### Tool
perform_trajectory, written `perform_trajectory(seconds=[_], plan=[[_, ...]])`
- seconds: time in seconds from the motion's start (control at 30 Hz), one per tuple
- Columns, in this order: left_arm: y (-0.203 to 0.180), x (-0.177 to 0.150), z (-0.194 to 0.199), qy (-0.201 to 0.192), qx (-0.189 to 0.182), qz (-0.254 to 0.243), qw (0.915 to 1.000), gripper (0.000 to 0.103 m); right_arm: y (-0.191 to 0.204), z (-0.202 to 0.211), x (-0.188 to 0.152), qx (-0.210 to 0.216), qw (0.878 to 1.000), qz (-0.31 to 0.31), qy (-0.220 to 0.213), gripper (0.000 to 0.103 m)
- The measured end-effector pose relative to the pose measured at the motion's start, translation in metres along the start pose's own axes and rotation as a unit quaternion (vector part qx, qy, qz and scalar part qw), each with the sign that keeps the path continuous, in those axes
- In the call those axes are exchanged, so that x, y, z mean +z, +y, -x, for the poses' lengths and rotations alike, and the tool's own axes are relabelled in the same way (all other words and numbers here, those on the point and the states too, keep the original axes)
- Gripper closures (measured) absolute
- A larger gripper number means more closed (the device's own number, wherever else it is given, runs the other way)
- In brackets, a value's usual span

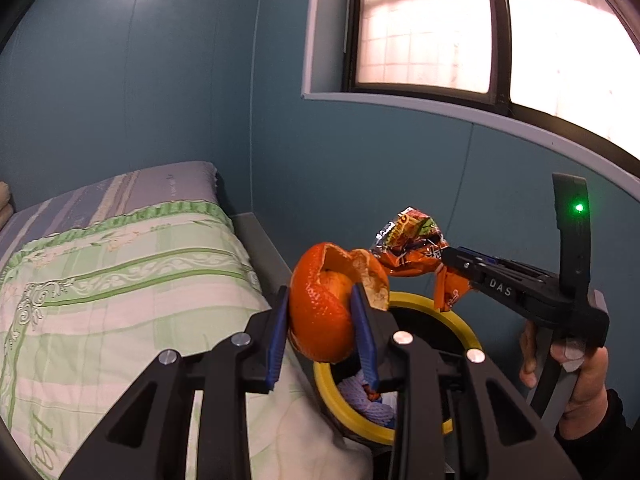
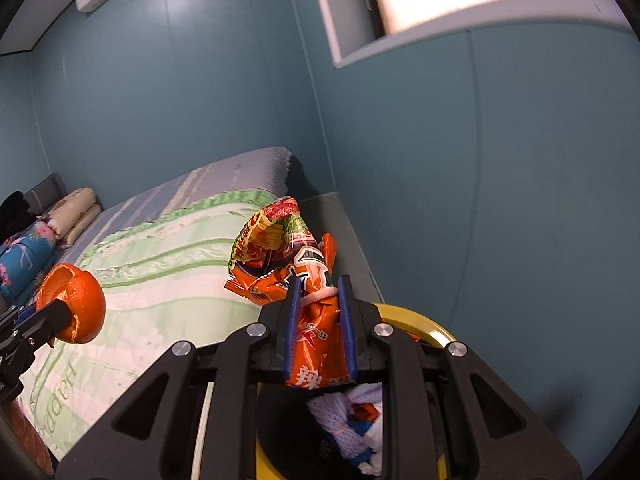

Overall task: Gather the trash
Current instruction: 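Lift and carry the orange peel and snack wrapper over the yellow-rimmed bin, then open both tools to drop the peel and wrapper into the bin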

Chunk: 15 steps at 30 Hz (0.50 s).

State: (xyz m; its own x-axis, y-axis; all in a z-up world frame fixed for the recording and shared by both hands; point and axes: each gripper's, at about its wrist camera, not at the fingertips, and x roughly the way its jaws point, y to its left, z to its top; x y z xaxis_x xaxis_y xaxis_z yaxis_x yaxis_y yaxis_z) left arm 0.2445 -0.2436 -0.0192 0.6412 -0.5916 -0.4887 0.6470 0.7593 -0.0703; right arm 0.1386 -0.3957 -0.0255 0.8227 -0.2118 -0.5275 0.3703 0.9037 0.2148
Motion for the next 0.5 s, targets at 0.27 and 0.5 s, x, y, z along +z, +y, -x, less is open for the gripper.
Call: perform_trajectory(seconds=[0.27,0.5], plan=[[-0.015,-0.019,-0.069,0.057,-0.042,0.025,0.9972,0.073,-0.032,-0.024,-0.023,-0.03,0.998,-0.036,0.038,0.085],[-0.015,-0.04,-0.12,0.109,-0.059,0.048,0.9912,0.072,-0.048,-0.043,-0.03,-0.041,0.996,-0.055,0.063,0.084]])
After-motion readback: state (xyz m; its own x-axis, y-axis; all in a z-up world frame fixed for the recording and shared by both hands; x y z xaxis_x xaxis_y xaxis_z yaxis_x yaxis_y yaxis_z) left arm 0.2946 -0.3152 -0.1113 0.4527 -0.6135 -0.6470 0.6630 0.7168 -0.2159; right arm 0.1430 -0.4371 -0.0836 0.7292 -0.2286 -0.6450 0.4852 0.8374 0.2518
